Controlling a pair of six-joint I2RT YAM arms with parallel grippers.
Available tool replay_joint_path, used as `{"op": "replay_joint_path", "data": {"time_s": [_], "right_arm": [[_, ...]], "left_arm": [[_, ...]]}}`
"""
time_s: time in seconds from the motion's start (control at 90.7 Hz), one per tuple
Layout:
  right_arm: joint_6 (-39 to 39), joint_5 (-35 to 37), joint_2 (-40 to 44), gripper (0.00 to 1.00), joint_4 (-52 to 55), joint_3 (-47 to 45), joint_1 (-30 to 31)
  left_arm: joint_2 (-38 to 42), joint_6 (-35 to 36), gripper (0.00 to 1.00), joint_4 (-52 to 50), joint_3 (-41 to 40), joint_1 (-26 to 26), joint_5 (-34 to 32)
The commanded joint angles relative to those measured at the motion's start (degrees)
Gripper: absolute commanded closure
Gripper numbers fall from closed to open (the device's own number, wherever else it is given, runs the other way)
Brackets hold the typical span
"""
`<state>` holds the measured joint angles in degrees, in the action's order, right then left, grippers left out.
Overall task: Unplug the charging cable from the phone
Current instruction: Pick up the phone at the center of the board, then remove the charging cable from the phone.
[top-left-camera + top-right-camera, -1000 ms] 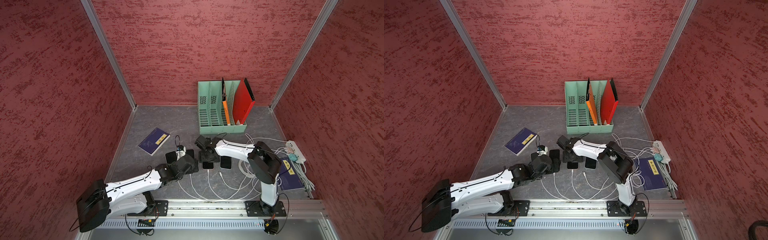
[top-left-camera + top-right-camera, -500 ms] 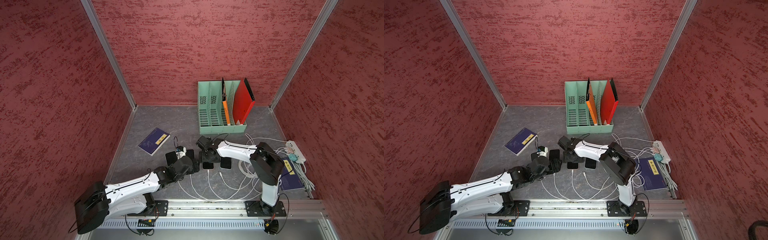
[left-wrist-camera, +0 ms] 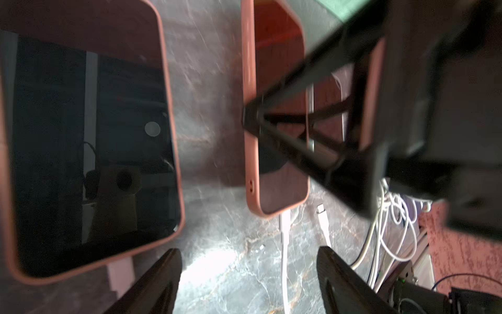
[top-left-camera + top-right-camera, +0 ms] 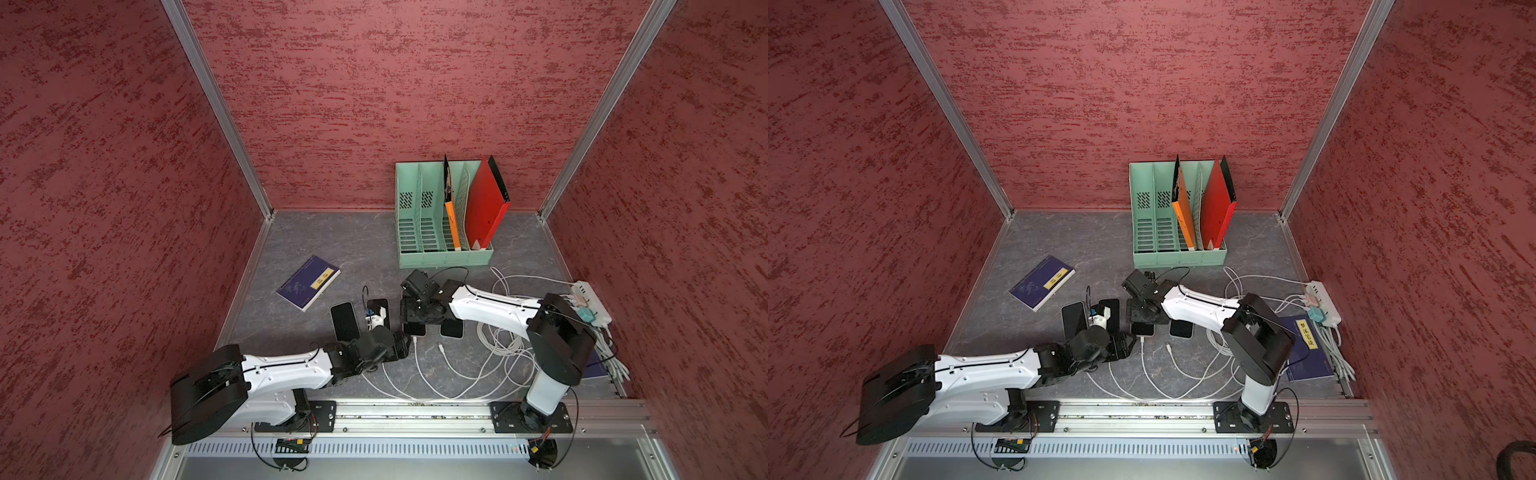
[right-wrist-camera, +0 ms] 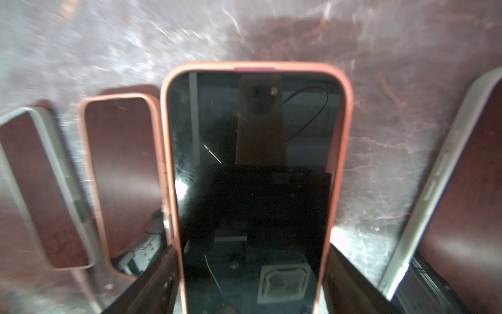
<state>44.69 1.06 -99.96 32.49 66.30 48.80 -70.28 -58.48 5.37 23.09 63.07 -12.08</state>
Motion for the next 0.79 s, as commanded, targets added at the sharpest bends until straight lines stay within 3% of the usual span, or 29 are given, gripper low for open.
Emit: {"op": "replay_joint_path", "data": {"time_s": [0.0, 0.298, 0.562, 0.782], "right_arm": [[1.2, 0.7, 3.7, 0.93, -3.3, 0.0, -0.2], [2.6, 1.0, 7.3, 0.93, -3.4, -0.5, -0.2], [3.0, 0.1, 9.4, 0.92, -3.6, -1.9, -0.2], [3.0, 0.3, 10.5, 0.92, -3.5, -2.4, -0.3]], "left_arm": [[-1.1, -0.3, 0.22, 5.0, 0.2, 1.7, -1.4], [2.9, -0.6, 0.29, 10.0, -4.5, 6.9, -7.6], [-2.9, 1.8, 0.45, 9.7, -0.1, 6.8, -5.1], [-5.1, 2.3, 0.64, 10.1, 1.1, 6.5, -4.3]]}}
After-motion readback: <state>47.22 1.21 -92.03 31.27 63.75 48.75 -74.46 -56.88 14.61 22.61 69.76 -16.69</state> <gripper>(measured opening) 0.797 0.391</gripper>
